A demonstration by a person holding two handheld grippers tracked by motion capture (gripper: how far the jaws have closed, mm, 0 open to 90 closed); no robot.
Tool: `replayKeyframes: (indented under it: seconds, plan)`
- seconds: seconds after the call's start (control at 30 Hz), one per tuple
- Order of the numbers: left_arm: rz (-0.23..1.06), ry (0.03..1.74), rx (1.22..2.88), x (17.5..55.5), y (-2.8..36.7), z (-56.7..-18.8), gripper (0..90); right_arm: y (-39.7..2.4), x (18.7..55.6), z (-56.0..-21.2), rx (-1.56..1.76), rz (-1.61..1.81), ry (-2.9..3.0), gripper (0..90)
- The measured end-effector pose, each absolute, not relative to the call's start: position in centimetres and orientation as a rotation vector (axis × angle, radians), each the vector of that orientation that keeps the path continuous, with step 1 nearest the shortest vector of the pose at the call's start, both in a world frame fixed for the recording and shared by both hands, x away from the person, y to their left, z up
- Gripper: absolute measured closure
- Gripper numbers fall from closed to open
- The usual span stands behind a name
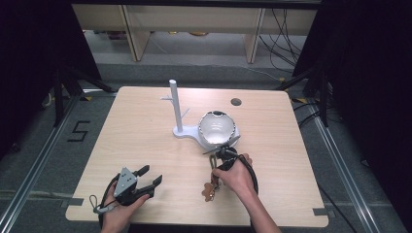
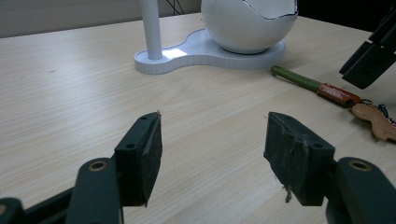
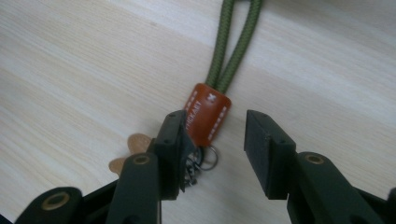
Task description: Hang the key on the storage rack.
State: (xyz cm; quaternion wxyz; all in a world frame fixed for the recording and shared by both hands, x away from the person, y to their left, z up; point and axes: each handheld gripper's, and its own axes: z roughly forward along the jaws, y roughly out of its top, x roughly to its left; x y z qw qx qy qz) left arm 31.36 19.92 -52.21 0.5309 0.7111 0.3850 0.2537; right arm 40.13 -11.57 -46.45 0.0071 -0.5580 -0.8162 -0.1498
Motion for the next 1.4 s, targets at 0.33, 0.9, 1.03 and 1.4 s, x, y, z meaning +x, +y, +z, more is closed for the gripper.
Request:
replayKeyframes:
  seconds: [0.33, 0.9, 1.03, 1.4]
  plan:
    - [0.614, 0.907, 1.707, 31.4, 19.8, -52.2, 36.4, -10.1, 41.1, -47.1, -1.760, -0.394, -2.554, 60.3]
    - [0.612, 0.907, 1.709, 31.3, 19.8, -52.2, 36.4, -9.1, 41.5, -47.5, -1.778, -0.318, -2.522, 56.4]
    - [0.611, 0.904, 1.710, 31.3, 19.8, -52.2, 36.4, -8.4, 41.1, -47.6, -1.804, -0.289, -2.549, 55.8]
    - [0.609, 0.905, 1.707, 31.2, 19.8, -52.2, 36.3, -8.3, 40.9, -47.5, -1.724, -0.244, -2.657, 67.1]
